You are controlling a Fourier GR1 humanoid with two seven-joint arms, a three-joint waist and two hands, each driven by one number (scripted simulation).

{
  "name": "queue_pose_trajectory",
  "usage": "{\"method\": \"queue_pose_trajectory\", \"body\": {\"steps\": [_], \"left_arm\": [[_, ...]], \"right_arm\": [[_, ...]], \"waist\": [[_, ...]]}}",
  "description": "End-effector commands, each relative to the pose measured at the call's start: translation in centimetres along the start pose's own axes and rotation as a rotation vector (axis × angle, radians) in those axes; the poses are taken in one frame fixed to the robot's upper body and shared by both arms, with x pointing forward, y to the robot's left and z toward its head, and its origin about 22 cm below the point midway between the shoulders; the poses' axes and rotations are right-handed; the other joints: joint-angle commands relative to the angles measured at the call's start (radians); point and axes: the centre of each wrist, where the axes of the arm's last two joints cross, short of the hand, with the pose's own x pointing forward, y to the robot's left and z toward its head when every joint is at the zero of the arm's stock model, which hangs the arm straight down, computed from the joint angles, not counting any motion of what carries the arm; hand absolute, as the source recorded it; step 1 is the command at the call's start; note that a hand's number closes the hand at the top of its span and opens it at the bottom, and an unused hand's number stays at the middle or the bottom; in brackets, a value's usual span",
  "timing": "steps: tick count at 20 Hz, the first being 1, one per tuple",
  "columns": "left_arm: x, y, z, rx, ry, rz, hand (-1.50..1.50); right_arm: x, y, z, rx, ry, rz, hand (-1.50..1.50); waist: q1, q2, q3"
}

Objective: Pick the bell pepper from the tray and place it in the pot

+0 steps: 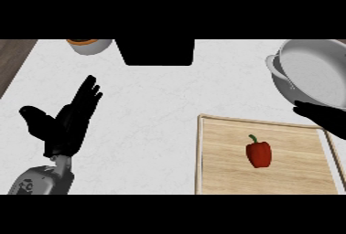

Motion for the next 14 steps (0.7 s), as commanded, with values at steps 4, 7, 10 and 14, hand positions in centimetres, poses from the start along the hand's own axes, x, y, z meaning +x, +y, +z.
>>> {"method": "queue_pose_trajectory", "body": {"steps": [4, 7, 10, 14], "left_arm": [[0.7, -0.1, 0.6, -0.004, -0.001, 0.01, 0.0], [-0.7, -1.0, 0.1, -0.004, -0.007, 0.022, 0.0], [0.5, -0.9, 0.4, -0.002, 0.004, 0.01, 0.0], [0.5, 1.8, 0.6, -0.003, 0.01, 0.013, 0.0]], "right_arm": [[-1.9, 2.3, -2.1, 0.117, 0.096, 0.016, -1.5], [-1.0, 3.7, -3.1, 0.132, 0.146, 0.071, -1.5], [-1.6, 4.9, -2.8, 0.133, 0.172, 0.098, -1.5], [0.1, 7.2, -4.2, 0.117, 0.181, 0.087, -1.5]], "waist": [[0.003, 0.001, 0.002], [-0.001, 0.001, 0.001], [-0.004, 0.0, 0.002], [0.001, 0.0, 0.001]]}}
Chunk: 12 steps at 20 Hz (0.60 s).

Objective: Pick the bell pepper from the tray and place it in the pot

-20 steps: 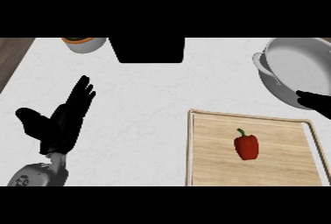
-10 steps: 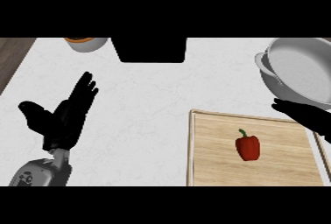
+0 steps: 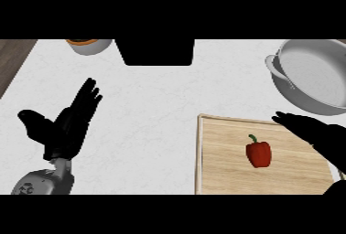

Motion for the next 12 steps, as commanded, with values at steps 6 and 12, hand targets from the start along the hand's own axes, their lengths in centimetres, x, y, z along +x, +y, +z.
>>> {"method": "queue_pose_trajectory", "body": {"steps": [6, 12], "left_arm": [[1.0, -0.5, 0.6, -0.001, -0.001, 0.006, 0.0], [-0.6, -0.7, -0.3, -0.003, -0.013, -0.006, 0.0]], "right_arm": [[1.1, -0.5, -1.3, -0.048, -0.016, -0.035, -1.5], [3.5, 1.1, -2.0, -0.045, 0.007, -0.056, -1.5]], "waist": [[0.001, 0.0, 0.0], [-0.002, 0.0, 0.0]]}}
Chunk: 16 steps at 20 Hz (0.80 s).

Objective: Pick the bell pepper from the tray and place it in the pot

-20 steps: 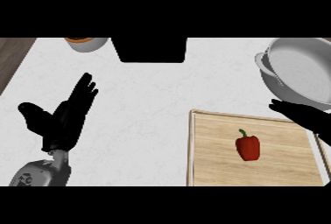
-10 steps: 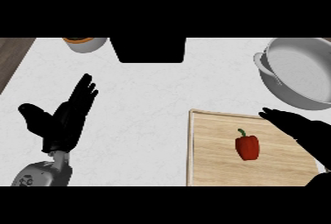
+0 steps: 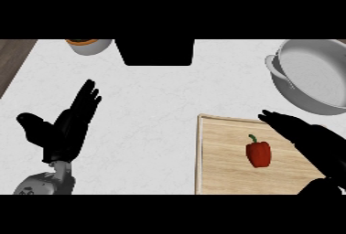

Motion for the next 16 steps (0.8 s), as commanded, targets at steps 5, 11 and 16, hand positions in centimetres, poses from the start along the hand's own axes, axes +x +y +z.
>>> {"method": "queue_pose_trajectory", "body": {"steps": [5, 11, 16], "left_arm": [[-1.3, -0.2, -0.9, 0.002, 0.008, -0.014, 0.0], [-0.1, 0.8, -1.6, 0.002, -0.002, -0.006, 0.0], [1.1, -0.8, -1.5, -0.01, 0.004, -0.002, 0.0]], "right_arm": [[0.4, 1.9, -2.5, 0.023, 0.096, -0.003, -1.5], [0.0, 3.8, -5.8, 0.034, 0.129, 0.05, -1.5], [1.0, 6.5, -5.1, 0.047, 0.117, 0.087, -1.5]], "waist": [[-0.001, 0.001, 0.0], [0.002, 0.002, 0.0], [-0.002, 0.0, 0.0]]}}
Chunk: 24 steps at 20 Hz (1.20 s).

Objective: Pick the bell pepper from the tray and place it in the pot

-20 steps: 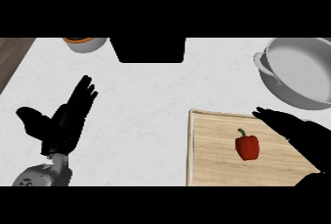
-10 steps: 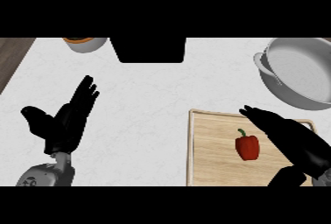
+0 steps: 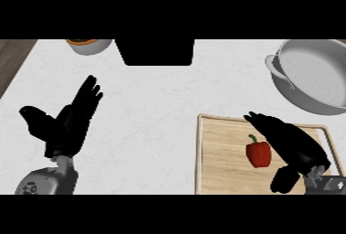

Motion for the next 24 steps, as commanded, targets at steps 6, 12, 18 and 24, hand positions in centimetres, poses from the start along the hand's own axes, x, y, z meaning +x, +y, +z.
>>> {"method": "queue_pose_trajectory", "body": {"steps": [6, 12, 18, 24], "left_arm": [[0.5, -1.8, -0.9, 0.018, -0.006, 0.012, 0.0], [0.8, -0.4, -0.9, -0.002, 0.007, -0.001, 0.0], [-0.5, 0.2, -0.1, 0.02, 0.006, 0.011, 0.0], [1.7, -0.2, -0.6, -0.004, -0.018, 0.0, 0.0]], "right_arm": [[-0.9, 2.4, -2.0, 0.076, 0.082, 0.117, -1.5], [1.5, 4.1, -4.4, 0.078, 0.081, 0.118, -1.5], [-0.9, 3.3, -4.1, 0.103, -0.022, 0.061, 1.5], [0.5, 5.2, -4.7, 0.013, -0.09, 0.086, 1.5]], "waist": [[-0.002, 0.0, 0.0], [0.001, 0.0, 0.0], [0.0, 0.0, 0.0], [-0.001, 0.0, 0.0]]}}
